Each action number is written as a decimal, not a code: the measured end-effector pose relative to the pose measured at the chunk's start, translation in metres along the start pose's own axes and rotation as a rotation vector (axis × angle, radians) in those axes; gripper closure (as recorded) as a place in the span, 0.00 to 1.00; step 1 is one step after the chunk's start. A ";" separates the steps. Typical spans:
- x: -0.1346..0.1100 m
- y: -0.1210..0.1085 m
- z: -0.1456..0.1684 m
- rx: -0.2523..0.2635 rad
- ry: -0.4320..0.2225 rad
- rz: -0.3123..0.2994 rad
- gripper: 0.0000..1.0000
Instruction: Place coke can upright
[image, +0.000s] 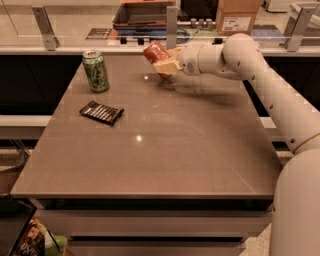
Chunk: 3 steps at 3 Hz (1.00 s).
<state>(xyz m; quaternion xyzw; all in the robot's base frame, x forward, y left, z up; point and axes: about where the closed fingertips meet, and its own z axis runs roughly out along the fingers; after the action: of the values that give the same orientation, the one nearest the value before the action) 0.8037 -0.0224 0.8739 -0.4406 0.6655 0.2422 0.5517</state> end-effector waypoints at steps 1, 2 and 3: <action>0.007 0.000 0.000 -0.001 -0.017 0.016 1.00; 0.019 0.002 -0.003 0.005 -0.044 0.039 1.00; 0.021 0.002 -0.005 0.010 -0.053 0.049 1.00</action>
Offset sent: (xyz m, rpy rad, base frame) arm -0.0069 -0.0230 -0.0278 0.1017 0.0085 -0.0303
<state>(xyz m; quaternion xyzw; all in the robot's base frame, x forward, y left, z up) 0.7994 -0.0322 0.8547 -0.4148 0.6623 0.2641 0.5653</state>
